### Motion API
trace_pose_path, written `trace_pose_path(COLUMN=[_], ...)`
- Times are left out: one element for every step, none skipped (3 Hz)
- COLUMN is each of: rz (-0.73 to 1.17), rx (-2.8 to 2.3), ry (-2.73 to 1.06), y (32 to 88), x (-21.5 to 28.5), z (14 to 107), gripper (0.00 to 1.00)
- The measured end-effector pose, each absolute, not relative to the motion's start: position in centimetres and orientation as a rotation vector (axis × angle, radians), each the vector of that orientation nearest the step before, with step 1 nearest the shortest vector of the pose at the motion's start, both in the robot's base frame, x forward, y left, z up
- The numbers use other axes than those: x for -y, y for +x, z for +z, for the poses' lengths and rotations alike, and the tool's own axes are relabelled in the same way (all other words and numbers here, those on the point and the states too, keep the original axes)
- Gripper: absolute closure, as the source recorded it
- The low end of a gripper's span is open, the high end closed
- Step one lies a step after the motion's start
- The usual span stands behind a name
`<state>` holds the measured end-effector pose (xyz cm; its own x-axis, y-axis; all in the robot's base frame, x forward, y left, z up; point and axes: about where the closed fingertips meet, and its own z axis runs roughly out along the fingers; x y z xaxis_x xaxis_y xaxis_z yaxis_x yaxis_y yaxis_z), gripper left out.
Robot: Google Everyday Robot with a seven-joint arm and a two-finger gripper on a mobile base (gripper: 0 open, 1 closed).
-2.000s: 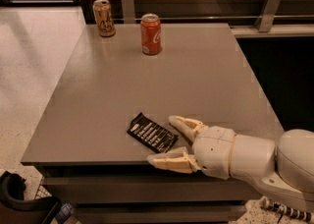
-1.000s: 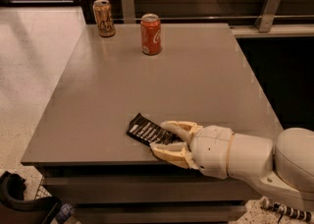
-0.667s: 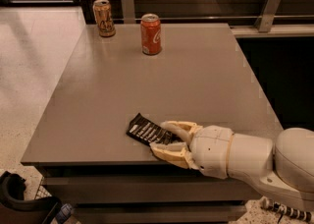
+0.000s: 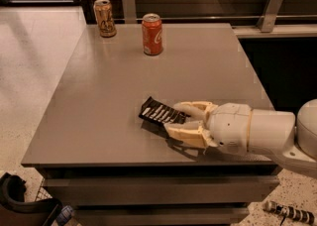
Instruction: Move rxbar chocolate near coke can
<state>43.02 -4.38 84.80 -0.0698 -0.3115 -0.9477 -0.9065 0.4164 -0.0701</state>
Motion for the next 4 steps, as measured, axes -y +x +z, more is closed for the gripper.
trace_pose_path(rz=[0.662, 0.601, 0.543, 0.521], rx=[-1.570, -1.582, -1.656, -1.695], ry=[-1.081, -1.044, -0.959, -0.899], y=[48.2, 53.2, 57.3, 61.4], x=[8.2, 11.1, 13.2, 14.4], z=[88.3, 91.0, 92.2, 92.5], gripper=[1.00, 1.00, 1.00, 1.00])
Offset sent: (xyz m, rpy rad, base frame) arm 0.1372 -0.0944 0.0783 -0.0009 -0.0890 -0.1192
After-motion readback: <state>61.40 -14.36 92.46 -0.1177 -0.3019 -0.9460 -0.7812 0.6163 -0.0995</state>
